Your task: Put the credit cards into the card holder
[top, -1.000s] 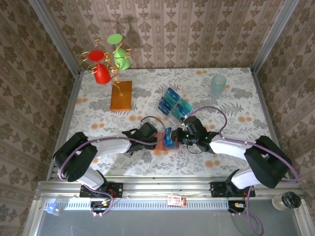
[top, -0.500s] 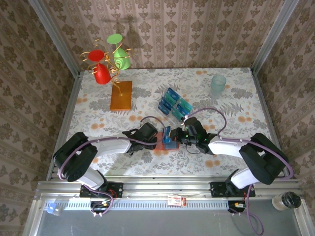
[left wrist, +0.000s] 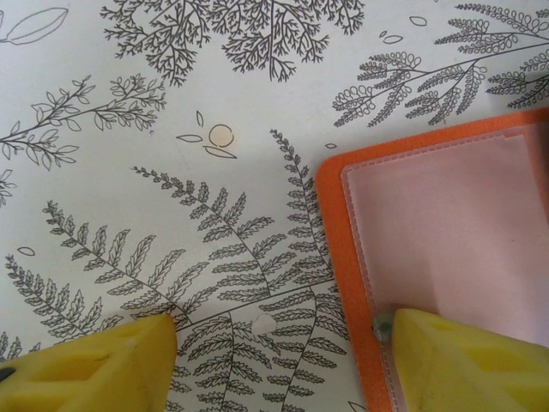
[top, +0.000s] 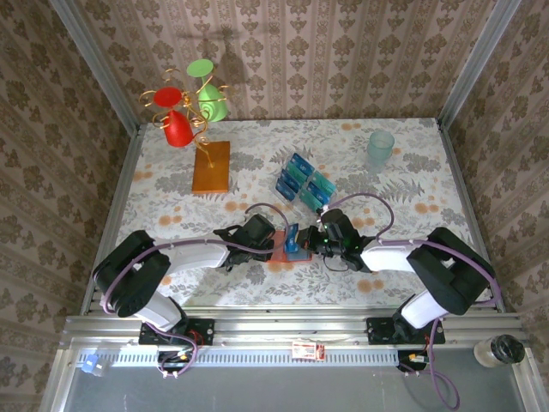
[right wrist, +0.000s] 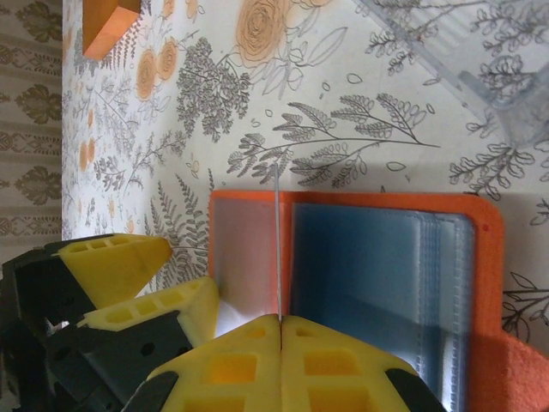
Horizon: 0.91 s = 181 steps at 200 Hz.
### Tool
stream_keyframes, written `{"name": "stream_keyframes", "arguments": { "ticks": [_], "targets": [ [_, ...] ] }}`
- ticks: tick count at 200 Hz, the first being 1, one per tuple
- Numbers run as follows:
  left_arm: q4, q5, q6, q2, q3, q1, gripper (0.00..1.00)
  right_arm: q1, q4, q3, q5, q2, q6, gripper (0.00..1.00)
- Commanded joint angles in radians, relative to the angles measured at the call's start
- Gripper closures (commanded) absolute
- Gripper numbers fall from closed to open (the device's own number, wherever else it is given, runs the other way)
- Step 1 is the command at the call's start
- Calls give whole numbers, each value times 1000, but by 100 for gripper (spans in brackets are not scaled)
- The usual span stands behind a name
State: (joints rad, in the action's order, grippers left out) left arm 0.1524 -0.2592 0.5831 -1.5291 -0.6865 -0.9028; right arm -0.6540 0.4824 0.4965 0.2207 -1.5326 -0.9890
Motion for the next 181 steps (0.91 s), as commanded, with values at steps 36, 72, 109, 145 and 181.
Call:
{"name": "stream_keyframes", "arguments": {
  "ticks": [36, 72, 109, 145, 181],
  "targets": [
    [28, -17, 16, -17, 7, -9, 32, 3, 92, -31, -3, -31, -37, 100],
    [29, -19, 18, -17, 7, -12, 32, 2, 124, -36, 5, -44, -51, 100],
    [32, -20, 18, -16, 5, -14, 32, 2, 154, -38, 14, -70, -66, 100],
    [30, -22, 20, -13, 7, -15, 32, 2, 171, -45, 22, -83, -72, 100],
    [29, -24, 20, -17, 5, -15, 32, 1, 171, -53, 36, -87, -72, 100]
  ]
}}
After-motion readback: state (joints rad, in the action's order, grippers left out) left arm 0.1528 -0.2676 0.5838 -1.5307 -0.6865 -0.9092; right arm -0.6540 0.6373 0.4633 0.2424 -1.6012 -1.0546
